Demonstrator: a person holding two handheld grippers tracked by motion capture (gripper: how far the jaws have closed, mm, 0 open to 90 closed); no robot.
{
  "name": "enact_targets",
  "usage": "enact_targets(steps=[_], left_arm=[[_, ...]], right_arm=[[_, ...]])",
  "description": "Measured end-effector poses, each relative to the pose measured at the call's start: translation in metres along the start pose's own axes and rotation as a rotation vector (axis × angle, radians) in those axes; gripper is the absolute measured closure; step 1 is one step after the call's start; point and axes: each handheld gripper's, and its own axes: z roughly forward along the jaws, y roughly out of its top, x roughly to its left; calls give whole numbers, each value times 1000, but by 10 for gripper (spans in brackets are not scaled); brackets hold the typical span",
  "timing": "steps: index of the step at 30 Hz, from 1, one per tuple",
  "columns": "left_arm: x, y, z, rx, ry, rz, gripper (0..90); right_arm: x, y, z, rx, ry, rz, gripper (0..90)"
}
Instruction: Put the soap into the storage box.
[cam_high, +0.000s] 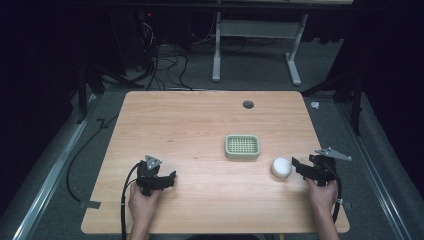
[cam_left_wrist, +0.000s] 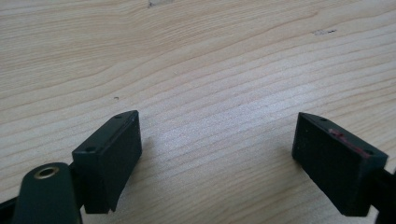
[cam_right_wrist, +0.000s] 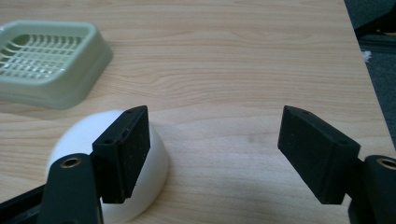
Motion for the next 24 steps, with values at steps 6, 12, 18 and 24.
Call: enact_targets(steps=[6, 12, 18, 24], left_arm=[[0, 0, 0, 0, 0, 0, 163], [0, 0, 0, 0, 0, 0, 163], [0, 0, 0, 0, 0, 0, 163], [0, 0, 0, 0, 0, 0, 163]], right_arm=[[11, 5, -6, -17, 42, -25, 251], [17, 7, -8, -25, 61, -44, 249], [23, 6, -9, -24, 83, -58, 244], [28, 5, -9, -14, 103, -68, 221]])
